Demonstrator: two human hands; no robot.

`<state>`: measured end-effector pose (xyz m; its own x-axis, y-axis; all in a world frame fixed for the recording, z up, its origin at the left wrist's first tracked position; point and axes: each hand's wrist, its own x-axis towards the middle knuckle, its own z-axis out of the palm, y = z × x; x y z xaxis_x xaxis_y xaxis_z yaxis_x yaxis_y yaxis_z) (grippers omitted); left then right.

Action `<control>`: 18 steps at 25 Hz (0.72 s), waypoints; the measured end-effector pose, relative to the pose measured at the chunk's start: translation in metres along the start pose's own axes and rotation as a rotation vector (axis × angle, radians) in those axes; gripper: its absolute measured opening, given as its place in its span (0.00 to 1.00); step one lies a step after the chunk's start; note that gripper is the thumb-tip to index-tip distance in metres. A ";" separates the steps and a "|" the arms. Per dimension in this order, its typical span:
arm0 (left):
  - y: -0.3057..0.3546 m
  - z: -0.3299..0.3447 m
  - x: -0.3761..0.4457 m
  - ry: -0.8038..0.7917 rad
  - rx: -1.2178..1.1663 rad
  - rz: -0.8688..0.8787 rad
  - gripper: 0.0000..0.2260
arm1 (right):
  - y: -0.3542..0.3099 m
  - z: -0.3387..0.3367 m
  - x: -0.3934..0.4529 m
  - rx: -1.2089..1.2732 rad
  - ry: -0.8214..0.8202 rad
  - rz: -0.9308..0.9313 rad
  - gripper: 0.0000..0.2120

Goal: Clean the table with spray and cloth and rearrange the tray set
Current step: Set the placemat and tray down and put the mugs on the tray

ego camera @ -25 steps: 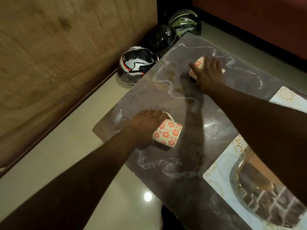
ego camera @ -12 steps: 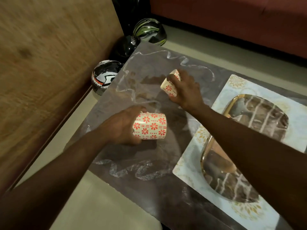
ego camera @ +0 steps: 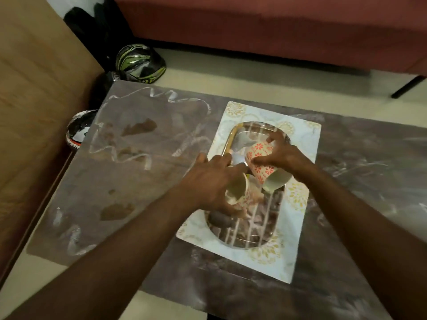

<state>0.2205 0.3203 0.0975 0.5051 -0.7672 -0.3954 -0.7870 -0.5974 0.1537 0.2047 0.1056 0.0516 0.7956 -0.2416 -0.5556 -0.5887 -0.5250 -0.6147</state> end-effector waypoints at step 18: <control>0.003 0.046 0.029 0.622 -0.702 -0.190 0.09 | -0.040 0.024 0.059 -0.845 0.081 -0.480 0.11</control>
<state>0.2159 0.3070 0.0448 0.8593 -0.5089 0.0517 -0.3831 -0.5734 0.7242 0.2719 0.1316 0.0301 0.9500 0.1124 -0.2913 0.0726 -0.9869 -0.1442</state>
